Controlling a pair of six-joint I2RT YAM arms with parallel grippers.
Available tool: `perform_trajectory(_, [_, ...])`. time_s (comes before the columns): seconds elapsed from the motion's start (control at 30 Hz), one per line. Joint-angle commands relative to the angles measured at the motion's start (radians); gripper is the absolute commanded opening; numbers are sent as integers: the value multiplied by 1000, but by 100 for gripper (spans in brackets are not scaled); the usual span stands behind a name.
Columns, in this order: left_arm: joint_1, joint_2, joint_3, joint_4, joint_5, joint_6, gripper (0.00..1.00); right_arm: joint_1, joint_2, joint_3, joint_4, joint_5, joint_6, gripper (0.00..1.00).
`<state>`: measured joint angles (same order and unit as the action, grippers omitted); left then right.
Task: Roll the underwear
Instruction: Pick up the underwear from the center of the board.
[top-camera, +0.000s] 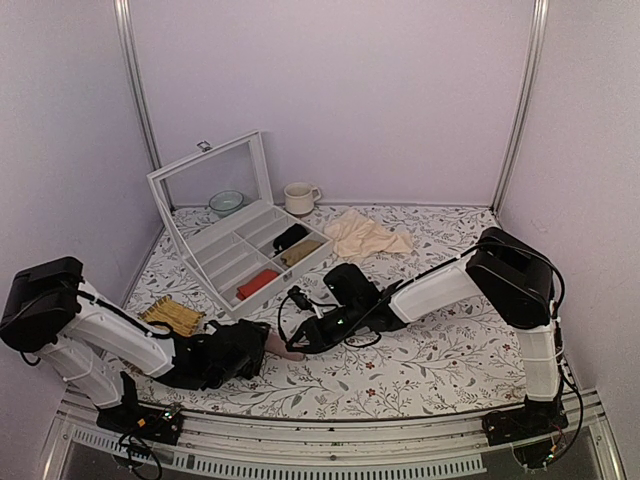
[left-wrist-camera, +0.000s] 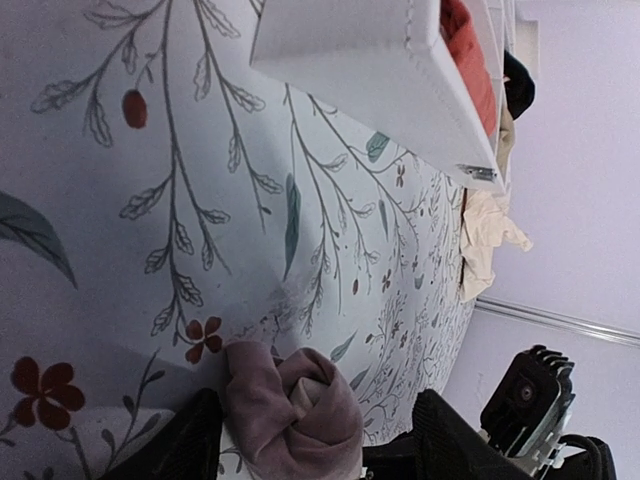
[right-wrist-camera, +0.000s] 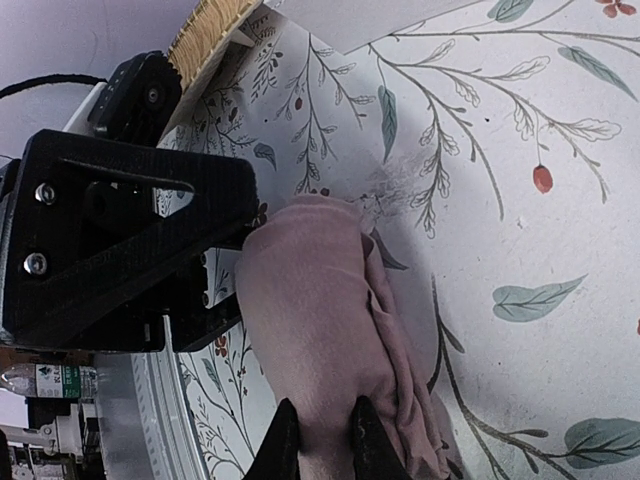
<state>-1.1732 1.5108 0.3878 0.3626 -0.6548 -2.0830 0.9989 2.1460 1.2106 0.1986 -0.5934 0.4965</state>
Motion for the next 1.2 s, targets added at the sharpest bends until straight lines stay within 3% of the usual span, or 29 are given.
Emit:
perform_trajectory(0.0, [-7, 17, 34, 22, 9, 15, 65, 36, 102, -80, -282, 68, -12, 0])
perform_trajectory(0.13, [-15, 4, 40, 30, 9, 15, 65, 36, 103, -80, -280, 69, -12, 0])
perform_trajectory(0.23, [-28, -30, 68, -74, 9, 15, 65, 36, 103, -78, -280, 70, -11, 0])
perform_trajectory(0.27, [-34, -42, 63, -85, 87, 20, 62, 35, 103, -76, -280, 72, -9, 0])
perform_trajectory(0.37, [-53, -65, 55, -105, 105, 7, 61, 35, 103, -72, -280, 72, -9, 0])
perform_trajectory(0.6, [-76, -34, 52, -121, 125, -70, 62, 35, 106, -68, -284, 71, -8, 0])
perform_trajectory(1.17, [-32, 80, 35, 27, 105, -82, 64, 35, 93, -77, -281, 62, -12, 0])
